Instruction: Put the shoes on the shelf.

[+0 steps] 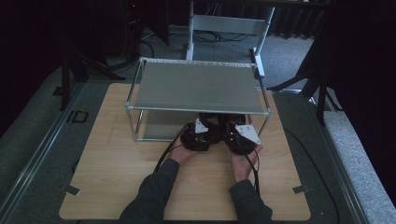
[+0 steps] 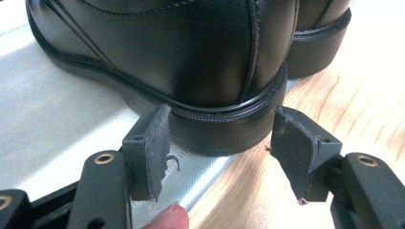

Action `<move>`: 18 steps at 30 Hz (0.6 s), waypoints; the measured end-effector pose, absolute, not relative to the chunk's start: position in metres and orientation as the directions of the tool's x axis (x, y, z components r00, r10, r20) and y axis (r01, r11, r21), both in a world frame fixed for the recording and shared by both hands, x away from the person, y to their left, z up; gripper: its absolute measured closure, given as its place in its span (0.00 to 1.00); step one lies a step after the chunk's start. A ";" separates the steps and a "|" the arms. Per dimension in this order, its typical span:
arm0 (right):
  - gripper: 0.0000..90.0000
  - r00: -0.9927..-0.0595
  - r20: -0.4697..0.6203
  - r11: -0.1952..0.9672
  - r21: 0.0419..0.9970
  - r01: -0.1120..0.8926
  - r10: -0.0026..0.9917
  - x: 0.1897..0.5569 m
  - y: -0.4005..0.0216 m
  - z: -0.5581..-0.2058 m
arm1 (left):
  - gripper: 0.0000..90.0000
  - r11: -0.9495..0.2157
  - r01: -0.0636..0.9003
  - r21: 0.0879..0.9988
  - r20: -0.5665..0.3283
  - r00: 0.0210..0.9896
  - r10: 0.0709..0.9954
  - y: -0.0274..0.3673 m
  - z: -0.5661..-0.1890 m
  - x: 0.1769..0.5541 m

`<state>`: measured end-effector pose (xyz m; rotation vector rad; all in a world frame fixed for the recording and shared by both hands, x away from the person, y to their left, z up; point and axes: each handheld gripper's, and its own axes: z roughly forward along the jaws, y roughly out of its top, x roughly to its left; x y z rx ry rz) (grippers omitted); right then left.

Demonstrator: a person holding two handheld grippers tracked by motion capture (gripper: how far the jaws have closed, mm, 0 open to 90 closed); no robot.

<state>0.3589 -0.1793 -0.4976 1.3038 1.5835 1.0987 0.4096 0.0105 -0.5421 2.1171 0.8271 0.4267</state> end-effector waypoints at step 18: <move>0.45 -0.200 0.009 0.118 0.782 0.613 0.980 0.333 -0.246 -0.516 | 0.43 -0.378 0.536 0.755 -0.066 0.635 0.770 0.048 -0.537 0.379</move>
